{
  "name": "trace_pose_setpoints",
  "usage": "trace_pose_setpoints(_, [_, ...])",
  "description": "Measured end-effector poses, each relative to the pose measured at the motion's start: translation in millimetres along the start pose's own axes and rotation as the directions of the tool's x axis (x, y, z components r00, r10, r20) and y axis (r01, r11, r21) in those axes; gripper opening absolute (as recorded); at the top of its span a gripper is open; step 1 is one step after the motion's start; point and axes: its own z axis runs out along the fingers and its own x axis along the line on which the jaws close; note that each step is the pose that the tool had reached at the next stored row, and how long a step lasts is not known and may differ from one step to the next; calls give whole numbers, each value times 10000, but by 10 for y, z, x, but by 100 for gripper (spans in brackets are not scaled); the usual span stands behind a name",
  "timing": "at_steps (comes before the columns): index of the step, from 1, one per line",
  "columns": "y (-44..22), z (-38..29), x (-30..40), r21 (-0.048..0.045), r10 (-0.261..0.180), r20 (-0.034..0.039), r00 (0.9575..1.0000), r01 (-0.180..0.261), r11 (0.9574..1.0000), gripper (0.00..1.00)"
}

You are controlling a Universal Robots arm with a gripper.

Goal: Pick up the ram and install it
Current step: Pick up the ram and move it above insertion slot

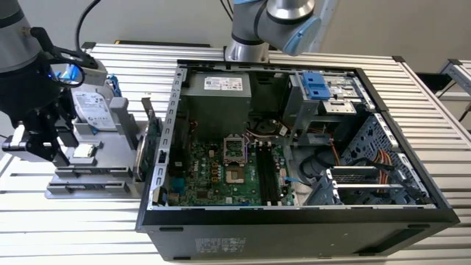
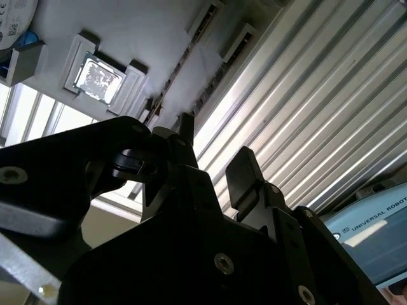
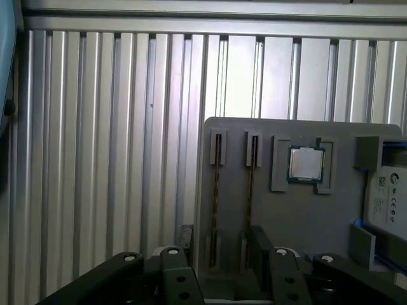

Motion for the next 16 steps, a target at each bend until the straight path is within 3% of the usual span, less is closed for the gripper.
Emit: trace_pose_setpoints(16, [-4,139,-9,-6,110,-27,9999,-110,9999,100])
